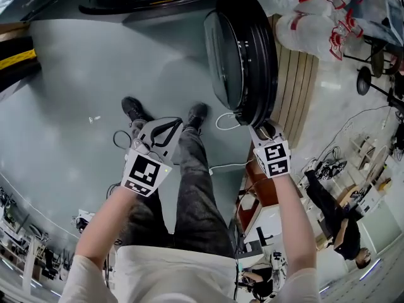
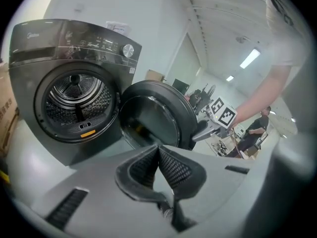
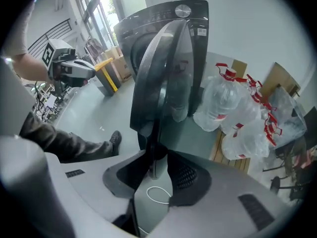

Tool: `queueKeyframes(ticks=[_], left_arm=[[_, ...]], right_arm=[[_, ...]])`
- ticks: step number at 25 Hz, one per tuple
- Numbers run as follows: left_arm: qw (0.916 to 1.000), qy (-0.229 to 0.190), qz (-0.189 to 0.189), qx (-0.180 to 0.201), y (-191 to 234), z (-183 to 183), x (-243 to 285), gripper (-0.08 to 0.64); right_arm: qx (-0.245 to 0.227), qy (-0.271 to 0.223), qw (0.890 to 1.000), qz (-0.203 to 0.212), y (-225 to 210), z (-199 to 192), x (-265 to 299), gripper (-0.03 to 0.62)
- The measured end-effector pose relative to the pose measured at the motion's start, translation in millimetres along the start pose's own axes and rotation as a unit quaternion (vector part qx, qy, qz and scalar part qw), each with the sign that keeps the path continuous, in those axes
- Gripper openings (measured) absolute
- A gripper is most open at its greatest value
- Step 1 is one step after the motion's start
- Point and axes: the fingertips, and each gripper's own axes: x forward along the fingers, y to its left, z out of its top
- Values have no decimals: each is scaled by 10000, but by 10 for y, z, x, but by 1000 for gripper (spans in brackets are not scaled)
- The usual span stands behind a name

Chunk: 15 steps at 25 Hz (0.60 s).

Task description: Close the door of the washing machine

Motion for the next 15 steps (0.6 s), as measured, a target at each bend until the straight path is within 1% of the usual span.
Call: queueKeyframes(ticks=[4,8,15], left_arm=[[10000,-3,79,-38,198,-73,-200,9],[9998,-15,176,-86,400,-150,-417,9],[9987,-95,395,-309,732,-256,-731,9]], right_arm=[[171,-4,9998,130,381,134,140,153],[631,-103,9978,180,730,331,264,158],[1226,-199,9918,293,1300,745,503,167]])
